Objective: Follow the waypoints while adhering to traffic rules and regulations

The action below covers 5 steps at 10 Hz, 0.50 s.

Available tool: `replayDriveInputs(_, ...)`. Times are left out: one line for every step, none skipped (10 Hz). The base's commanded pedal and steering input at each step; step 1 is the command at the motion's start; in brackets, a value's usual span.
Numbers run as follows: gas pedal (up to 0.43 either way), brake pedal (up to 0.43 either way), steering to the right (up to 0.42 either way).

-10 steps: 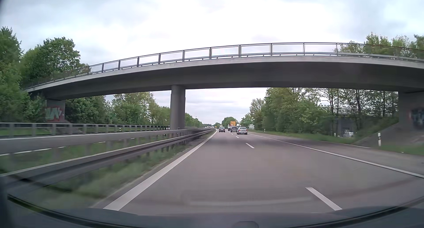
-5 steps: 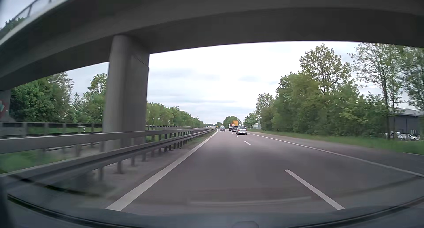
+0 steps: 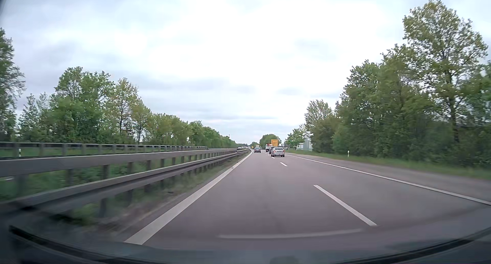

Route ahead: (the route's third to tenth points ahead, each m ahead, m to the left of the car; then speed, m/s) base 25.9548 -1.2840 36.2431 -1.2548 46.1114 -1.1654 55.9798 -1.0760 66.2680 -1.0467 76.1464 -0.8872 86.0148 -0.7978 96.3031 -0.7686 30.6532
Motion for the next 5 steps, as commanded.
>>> replayDriveInputs(0.008, 0.0, -0.001)
replayDriveInputs(0.008, 0.0, 0.0)
replayDriveInputs(0.008, 0.0, 0.0)
replayDriveInputs(0.008, 0.0, 0.0)
replayDriveInputs(0.008, 0.0, 0.0)
